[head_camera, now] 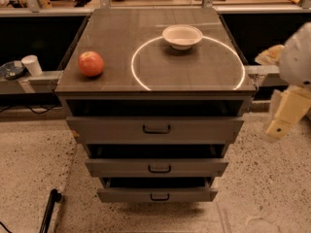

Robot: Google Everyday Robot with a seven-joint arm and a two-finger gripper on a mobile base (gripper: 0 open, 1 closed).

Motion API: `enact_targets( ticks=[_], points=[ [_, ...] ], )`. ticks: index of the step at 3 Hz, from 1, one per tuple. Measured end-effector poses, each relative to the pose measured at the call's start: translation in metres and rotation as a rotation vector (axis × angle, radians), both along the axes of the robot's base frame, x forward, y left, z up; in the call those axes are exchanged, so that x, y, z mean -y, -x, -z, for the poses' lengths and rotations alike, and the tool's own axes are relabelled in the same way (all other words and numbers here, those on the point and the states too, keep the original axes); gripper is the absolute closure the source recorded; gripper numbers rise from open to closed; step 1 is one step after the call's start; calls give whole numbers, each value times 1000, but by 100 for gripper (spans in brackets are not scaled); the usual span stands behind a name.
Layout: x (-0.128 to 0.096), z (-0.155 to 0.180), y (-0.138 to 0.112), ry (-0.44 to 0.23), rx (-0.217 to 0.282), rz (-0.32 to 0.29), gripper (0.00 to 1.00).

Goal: Open bottom drawer

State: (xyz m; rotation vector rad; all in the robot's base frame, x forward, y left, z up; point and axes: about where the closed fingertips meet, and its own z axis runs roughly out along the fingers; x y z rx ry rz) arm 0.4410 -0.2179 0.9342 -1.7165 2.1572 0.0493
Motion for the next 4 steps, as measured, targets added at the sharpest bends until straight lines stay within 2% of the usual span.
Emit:
enact_targets(
  ticks=[1,2,3,4],
  points=[
    [-13,84,-2,-239,-34,-5,0],
    [-43,173,14,-443,-180,37,0],
    [-51,200,19,-495,-236,48,0],
    [-51,200,19,-494,-235,47,0]
  ],
)
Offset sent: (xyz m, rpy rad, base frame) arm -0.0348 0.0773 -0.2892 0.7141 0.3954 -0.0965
